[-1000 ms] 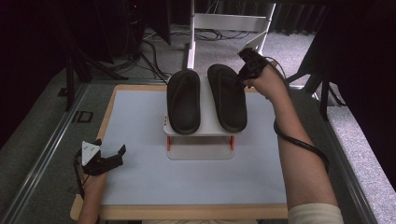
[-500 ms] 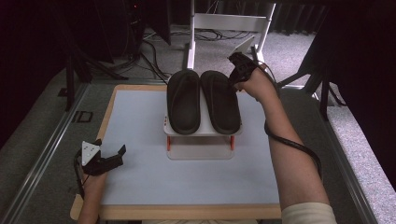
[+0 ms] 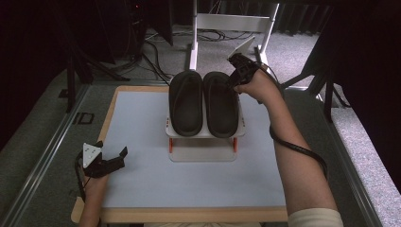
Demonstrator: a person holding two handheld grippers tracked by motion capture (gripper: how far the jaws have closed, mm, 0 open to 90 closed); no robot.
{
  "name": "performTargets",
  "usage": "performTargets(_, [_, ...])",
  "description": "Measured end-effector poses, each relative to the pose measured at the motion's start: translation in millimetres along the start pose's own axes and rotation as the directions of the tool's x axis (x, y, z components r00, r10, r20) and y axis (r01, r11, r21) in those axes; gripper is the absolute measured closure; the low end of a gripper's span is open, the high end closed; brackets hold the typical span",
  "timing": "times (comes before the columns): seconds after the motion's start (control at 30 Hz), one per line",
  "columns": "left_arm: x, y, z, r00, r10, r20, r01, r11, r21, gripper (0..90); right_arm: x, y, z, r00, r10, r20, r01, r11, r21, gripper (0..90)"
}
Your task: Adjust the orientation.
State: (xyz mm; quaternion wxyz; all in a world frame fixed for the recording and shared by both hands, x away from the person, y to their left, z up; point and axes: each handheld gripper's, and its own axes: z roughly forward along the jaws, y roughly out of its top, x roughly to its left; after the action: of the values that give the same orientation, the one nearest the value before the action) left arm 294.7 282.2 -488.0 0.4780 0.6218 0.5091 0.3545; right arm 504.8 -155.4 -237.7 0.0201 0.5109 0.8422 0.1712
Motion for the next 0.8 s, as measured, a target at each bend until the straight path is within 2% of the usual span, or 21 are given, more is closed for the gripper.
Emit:
performTargets(0.17, [0.0, 0.0, -0.1, 1.0, 0.001, 0.001, -0.001, 1.0, 0.0, 2.1, 2.9, -0.8, 3.6, 0.9998, -0.009, -0.019, 0.01, 0.999, 0.031, 62.3])
performTargets(0.27, [0.0, 0.0, -0.1, 1.0, -0.002, 0.003, 0.002, 1.0, -0.002, 2.1, 3.5, -0.8, 3.1, 0.9998, -0.015, -0.014, 0.015, 1.0, 0.02, 61.7])
performTargets(0.4, [0.0, 0.0, -0.1, 1.0, -0.002, 0.004, 0.002, 1.0, -0.001, 2.1, 0.9, -2.1, -2.4, 0.9996, -0.025, -0.014, 0.024, 0.999, -0.033, 53.0])
performTargets(0.63, [-0.1, 0.0, -0.1, 1.0, -0.002, 0.003, 0.002, 1.0, -0.001, 2.1, -4.1, -7.8, -14.3, 0.9992, -0.03, -0.027, 0.027, 0.993, -0.112, 44.8])
performTargets(0.7, [0.0, 0.0, 0.1, 1.0, -0.002, 0.002, 0.002, 1.0, 0.0, 2.1, -6.6, -10.6, -17.7, 0.9991, -0.037, -0.022, 0.033, 0.989, -0.142, 37.5])
performTargets(0.8, [0.1, 0.0, 0.1, 1.0, -0.003, 0.002, 0.003, 1.0, 0.0, 2.1, -11.4, -15.2, -21.7, 0.9994, -0.022, -0.026, 0.017, 0.987, -0.158, 28.9])
